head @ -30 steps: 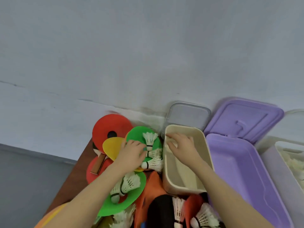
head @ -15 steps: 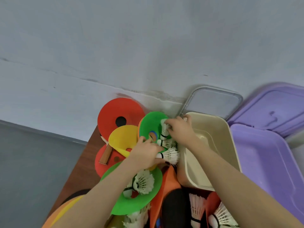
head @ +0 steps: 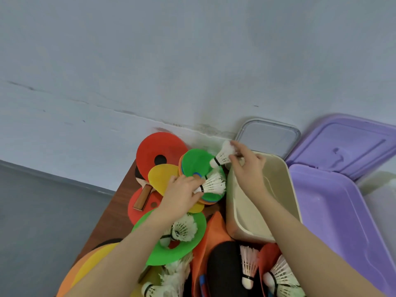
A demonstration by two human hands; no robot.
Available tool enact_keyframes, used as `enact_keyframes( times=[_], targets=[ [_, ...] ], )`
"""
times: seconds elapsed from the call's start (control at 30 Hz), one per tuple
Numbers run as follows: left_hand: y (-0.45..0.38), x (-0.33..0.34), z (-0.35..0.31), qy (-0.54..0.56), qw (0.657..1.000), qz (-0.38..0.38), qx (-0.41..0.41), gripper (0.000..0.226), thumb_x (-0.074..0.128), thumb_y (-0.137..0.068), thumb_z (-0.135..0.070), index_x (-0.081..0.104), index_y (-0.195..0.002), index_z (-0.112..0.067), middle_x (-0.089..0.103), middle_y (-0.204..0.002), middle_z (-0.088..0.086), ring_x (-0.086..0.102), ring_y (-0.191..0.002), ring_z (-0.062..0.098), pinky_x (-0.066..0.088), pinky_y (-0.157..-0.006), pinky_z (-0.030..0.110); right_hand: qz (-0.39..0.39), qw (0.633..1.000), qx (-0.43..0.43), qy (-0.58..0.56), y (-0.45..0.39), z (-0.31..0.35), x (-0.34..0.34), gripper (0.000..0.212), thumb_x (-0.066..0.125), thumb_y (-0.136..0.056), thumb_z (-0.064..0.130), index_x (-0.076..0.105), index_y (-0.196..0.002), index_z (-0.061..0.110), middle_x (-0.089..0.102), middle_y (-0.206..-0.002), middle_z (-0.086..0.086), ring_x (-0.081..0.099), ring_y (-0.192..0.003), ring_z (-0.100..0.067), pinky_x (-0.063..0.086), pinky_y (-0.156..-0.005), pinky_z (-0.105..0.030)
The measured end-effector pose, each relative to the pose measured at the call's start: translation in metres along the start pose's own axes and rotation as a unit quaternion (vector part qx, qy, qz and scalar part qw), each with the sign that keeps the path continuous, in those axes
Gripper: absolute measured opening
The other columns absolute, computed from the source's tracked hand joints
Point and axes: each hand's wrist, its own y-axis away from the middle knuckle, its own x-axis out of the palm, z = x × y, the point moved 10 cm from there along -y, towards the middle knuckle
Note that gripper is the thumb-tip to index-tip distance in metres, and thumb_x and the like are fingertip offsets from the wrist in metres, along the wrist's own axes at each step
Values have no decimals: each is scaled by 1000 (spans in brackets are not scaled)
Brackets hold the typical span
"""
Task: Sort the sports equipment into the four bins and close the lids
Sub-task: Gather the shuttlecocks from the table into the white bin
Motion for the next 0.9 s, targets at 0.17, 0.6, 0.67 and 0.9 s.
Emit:
enact_keyframes(
  times=[0.17, 0.6, 0.67, 0.9],
  targets=[
    [11, -37, -20, -4, 996, -85, 14, 33, 68, -83, -27, 65, -116, -24, 67, -100, -6, 58, -95, 20, 22, -81, 29, -35, 998, -53, 12, 25, 18, -40, 34, 59, -85, 6, 62, -116, 19, 59, -87, 15, 51, -83, -2, 24, -81, -30],
    [5, -42, -182, -8, 980, -182, 74, 35, 48, -77, -38, 68, -101, -23, 64, -85, -7, 55, -82, 14, 27, -71, 27, -151, 988, -29, -9, 93, -62, -230, 35, 51, -87, 8, 60, -118, 18, 59, -90, 10, 55, -80, -3, 30, -90, -31],
    [1, -26, -225, 2, 980, -176, 87, 36, 48, -79, -38, 66, -107, -23, 62, -87, -6, 54, -84, 13, 28, -72, 27, -158, 987, -33, 0, 108, -83, -267, 37, 49, -85, 9, 59, -120, 17, 59, -89, 7, 57, -77, -14, 36, -87, -41],
    [-14, 40, -378, 85, 980, -135, 122, 40, 41, -85, -33, 62, -117, -20, 60, -91, -4, 57, -88, 16, 29, -74, 25, -161, 986, -14, 50, 153, -172, -380, 35, 50, -88, 7, 56, -122, 12, 58, -94, 7, 57, -84, -12, 38, -87, -45]
  ],
)
